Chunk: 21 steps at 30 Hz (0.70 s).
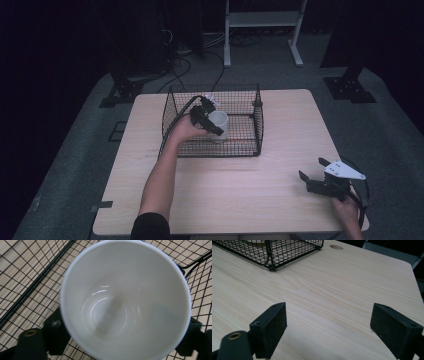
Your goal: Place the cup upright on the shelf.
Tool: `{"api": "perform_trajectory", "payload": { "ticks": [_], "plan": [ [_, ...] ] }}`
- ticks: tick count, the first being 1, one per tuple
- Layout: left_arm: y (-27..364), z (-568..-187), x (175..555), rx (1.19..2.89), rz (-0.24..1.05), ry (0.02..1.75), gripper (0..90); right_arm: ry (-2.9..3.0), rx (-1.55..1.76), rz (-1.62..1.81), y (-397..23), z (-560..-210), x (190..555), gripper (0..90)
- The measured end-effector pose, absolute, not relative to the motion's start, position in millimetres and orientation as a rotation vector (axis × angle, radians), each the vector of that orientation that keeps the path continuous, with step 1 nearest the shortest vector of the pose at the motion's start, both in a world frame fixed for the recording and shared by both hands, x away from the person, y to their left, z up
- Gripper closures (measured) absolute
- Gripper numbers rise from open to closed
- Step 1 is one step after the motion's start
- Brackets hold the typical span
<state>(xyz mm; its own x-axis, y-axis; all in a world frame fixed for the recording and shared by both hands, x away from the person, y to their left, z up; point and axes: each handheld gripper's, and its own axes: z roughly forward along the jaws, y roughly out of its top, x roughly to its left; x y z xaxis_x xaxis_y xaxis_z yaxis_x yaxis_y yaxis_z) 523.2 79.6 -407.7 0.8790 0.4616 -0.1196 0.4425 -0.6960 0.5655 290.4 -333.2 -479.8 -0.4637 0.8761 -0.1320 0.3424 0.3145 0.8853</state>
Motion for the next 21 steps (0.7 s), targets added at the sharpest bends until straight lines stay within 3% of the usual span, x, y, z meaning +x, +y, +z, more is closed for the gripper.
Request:
{"api": "perform_trajectory", "payload": {
  "ticks": [7, 21],
  "plan": [
    [82, -399, 517, 2.419, 0.063, 0.637, 9.5, 1.962, 1.074, 1.102, -333, -480, 290, 13.1],
    [88, -379, 504, 2.397, 0.124, 0.604, 8.4, 1.964, 1.068, 1.098, -333, -480, 290, 13.1]
  ]
}}
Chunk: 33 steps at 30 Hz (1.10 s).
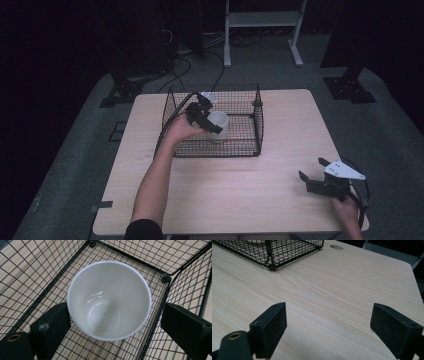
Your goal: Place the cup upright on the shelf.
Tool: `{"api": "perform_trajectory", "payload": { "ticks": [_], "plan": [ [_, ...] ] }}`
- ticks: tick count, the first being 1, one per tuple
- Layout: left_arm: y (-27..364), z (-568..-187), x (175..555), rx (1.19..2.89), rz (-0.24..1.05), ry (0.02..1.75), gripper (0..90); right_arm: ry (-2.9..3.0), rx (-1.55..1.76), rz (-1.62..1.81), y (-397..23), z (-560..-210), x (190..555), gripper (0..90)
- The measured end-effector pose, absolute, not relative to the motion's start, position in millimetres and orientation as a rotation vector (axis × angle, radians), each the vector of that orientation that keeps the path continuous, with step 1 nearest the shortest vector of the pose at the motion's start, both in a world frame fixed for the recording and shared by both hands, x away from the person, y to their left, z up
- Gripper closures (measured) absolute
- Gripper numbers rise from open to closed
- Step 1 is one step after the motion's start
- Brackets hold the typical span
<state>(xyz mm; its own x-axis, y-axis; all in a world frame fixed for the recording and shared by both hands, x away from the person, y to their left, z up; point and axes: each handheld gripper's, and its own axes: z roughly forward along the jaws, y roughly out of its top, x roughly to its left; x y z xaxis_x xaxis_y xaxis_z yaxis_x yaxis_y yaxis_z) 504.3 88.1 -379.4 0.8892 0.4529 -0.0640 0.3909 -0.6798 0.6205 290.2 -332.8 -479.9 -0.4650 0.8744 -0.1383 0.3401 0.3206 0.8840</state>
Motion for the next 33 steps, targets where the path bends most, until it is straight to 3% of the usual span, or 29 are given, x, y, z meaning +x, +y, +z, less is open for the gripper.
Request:
{"api": "perform_trajectory", "payload": {
  "ticks": [33],
  "plan": [
    [109, -350, 476, 2.344, 0.252, 0.608, 8.3, 1.967, 1.069, 1.096, -333, -480, 291, 13.1]
  ]
}}
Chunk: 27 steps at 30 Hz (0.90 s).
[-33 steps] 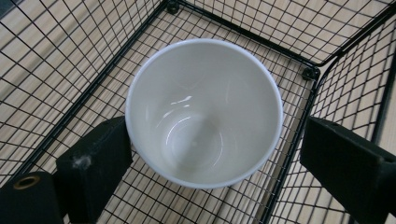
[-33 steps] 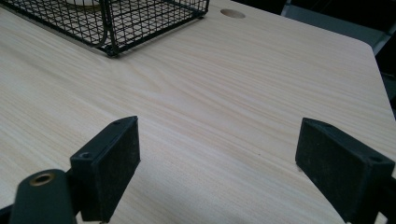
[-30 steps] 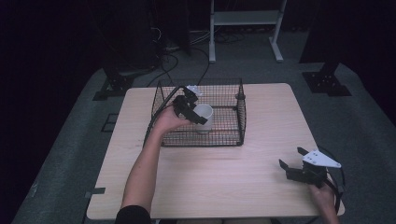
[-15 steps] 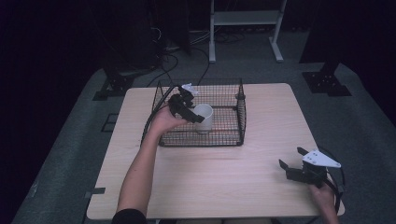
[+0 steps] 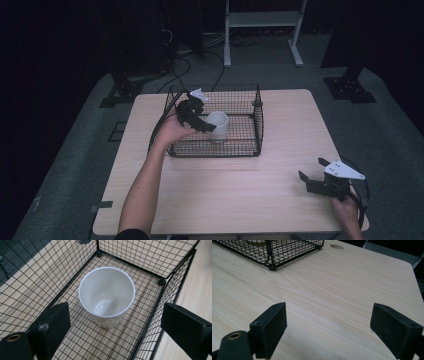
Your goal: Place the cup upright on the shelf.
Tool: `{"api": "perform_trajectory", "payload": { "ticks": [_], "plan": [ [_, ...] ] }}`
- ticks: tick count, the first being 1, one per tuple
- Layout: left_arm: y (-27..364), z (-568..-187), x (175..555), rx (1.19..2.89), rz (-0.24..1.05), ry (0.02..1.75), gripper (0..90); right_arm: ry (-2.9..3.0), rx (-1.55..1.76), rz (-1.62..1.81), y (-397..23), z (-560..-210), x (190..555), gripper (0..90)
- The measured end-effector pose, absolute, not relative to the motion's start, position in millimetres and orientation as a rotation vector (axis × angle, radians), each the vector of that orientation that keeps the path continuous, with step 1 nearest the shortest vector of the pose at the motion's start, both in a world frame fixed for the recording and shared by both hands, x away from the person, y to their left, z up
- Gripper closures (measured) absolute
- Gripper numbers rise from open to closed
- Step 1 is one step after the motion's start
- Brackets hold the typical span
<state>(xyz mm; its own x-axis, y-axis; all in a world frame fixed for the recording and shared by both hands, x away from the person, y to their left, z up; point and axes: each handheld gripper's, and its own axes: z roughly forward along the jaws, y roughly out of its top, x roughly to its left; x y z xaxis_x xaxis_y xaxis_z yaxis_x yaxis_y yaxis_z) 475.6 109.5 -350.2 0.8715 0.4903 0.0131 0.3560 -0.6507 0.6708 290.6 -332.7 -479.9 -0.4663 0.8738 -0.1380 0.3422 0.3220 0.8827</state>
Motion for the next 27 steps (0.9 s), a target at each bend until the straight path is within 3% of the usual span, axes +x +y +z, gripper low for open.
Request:
{"api": "perform_trajectory", "payload": {
  "ticks": [27],
  "plan": [
    [131, -346, 430, 2.276, 0.299, 0.574, 8.3, 1.968, 1.072, 1.096, -333, -480, 291, 13.1]
  ]
}}
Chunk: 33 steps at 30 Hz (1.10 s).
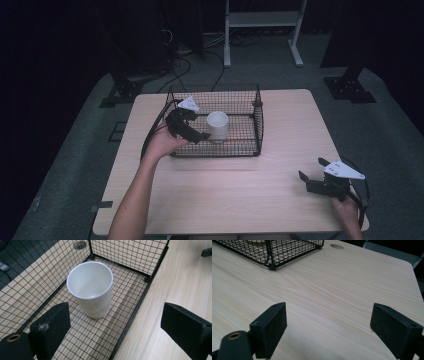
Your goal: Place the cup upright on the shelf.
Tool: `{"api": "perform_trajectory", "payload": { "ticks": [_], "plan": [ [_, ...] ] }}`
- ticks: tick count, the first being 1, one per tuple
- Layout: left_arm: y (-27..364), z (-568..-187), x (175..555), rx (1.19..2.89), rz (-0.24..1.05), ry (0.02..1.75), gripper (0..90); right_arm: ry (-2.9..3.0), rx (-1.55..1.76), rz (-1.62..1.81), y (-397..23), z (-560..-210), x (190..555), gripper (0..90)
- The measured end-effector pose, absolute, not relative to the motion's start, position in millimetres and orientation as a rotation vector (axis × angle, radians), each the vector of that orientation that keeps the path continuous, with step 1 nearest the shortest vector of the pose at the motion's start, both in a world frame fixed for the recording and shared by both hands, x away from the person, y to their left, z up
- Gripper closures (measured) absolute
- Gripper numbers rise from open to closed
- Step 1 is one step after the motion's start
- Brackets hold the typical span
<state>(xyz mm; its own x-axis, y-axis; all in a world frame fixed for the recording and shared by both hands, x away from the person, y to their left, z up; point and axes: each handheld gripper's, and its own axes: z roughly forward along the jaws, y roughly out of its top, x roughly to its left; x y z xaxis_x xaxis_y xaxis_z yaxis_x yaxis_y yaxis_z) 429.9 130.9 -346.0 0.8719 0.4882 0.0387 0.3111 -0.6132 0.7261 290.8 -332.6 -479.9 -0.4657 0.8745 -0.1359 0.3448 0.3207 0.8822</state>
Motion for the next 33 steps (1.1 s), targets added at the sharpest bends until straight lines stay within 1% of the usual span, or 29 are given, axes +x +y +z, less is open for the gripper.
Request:
{"api": "perform_trajectory", "payload": {
  "ticks": [13, 33],
  "plan": [
    [135, -347, 411, 2.265, 0.311, 0.556, 8.3, 1.968, 1.072, 1.095, -333, -480, 291, 13.1],
    [133, -357, 387, 2.259, 0.291, 0.523, 8.3, 1.966, 1.077, 1.103, -333, -480, 291, 13.1]
  ]
}}
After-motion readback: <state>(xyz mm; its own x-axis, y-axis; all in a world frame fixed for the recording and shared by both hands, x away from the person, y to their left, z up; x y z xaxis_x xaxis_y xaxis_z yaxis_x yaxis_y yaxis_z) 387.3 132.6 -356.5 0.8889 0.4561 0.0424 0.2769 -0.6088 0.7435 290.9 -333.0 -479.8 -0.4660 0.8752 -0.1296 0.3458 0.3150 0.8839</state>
